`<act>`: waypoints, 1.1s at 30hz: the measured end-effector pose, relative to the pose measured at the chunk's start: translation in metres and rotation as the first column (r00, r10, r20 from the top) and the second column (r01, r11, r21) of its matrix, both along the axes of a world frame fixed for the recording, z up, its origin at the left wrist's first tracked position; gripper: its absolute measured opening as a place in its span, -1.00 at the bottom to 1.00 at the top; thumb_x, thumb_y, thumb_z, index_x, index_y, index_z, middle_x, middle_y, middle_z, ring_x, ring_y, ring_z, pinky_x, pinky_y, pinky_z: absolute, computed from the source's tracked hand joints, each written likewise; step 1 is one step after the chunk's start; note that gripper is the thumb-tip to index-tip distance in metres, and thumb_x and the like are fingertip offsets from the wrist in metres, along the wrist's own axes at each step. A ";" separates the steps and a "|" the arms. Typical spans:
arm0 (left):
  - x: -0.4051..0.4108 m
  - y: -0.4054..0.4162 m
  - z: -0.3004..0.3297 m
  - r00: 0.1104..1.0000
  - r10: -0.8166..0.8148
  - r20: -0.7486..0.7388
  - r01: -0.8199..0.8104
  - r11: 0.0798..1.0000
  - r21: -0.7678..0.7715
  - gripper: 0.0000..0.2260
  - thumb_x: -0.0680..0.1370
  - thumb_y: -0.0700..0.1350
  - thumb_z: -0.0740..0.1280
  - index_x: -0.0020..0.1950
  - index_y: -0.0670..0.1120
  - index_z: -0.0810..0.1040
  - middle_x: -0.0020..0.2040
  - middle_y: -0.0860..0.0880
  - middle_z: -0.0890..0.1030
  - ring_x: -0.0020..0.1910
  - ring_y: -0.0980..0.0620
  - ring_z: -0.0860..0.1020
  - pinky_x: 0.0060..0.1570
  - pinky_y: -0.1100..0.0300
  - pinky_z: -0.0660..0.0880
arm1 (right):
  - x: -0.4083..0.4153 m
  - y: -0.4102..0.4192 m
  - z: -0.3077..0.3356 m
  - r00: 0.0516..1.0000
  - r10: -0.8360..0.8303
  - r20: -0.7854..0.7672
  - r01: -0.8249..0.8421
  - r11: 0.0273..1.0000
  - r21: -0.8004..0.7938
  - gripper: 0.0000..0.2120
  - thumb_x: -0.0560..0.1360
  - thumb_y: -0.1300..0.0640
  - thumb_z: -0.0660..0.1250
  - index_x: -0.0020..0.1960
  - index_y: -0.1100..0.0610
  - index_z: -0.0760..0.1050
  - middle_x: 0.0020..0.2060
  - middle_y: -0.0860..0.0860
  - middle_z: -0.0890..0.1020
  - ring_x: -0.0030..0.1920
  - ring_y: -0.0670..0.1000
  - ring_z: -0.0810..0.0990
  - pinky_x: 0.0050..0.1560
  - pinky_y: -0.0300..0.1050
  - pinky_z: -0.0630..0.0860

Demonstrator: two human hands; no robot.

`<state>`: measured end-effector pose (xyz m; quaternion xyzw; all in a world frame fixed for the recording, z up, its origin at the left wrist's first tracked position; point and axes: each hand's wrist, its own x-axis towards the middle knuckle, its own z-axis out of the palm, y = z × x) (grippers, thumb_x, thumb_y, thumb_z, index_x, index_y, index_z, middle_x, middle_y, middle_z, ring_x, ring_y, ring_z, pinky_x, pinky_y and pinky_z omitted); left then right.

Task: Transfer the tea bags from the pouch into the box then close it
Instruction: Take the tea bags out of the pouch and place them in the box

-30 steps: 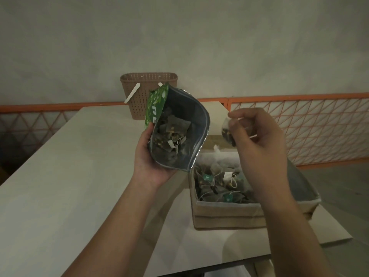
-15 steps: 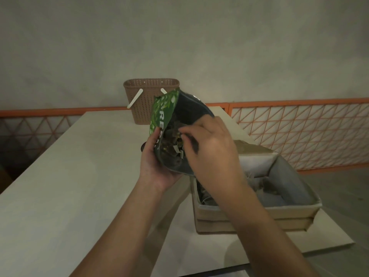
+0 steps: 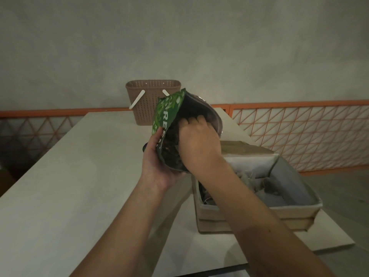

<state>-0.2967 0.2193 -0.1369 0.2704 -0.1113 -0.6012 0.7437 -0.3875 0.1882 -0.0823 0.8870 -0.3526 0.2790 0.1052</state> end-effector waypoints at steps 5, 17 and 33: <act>0.002 -0.002 -0.003 0.999 0.014 0.030 -0.014 1.000 0.004 -0.52 0.61 0.22 0.20 -0.03 -0.08 0.78 0.05 -0.14 0.73 -0.06 -0.14 0.72 -0.06 0.03 0.56 | -0.020 0.003 0.002 0.879 0.190 0.438 -0.258 0.961 0.101 -0.88 0.58 0.12 0.26 0.09 0.12 0.44 -0.14 0.01 0.62 -0.19 0.00 0.59 -0.29 -0.16 0.39; 0.005 -0.009 -0.006 0.995 -0.084 -0.054 0.081 0.995 -0.059 -0.53 0.60 0.24 0.23 0.36 0.00 0.62 0.31 -0.14 0.64 0.20 -0.20 0.61 0.04 -0.03 0.62 | -0.094 0.001 0.022 0.301 0.168 0.939 -0.498 0.867 0.005 -0.87 0.61 0.22 0.25 0.09 0.02 0.41 -0.16 0.12 0.58 -0.25 0.12 0.62 -0.30 -0.20 0.53; 0.005 -0.014 -0.009 0.994 -0.095 -0.059 0.092 0.994 -0.052 -0.52 0.59 0.26 0.26 0.30 -0.04 0.67 0.31 -0.15 0.64 0.21 -0.21 0.62 0.09 -0.05 0.59 | -0.103 -0.021 -0.038 0.754 -0.059 0.654 -0.246 0.898 0.365 -0.80 0.51 0.27 0.30 -0.06 -0.02 0.56 -0.01 -0.09 0.49 0.04 -0.02 0.52 -0.02 -0.33 0.41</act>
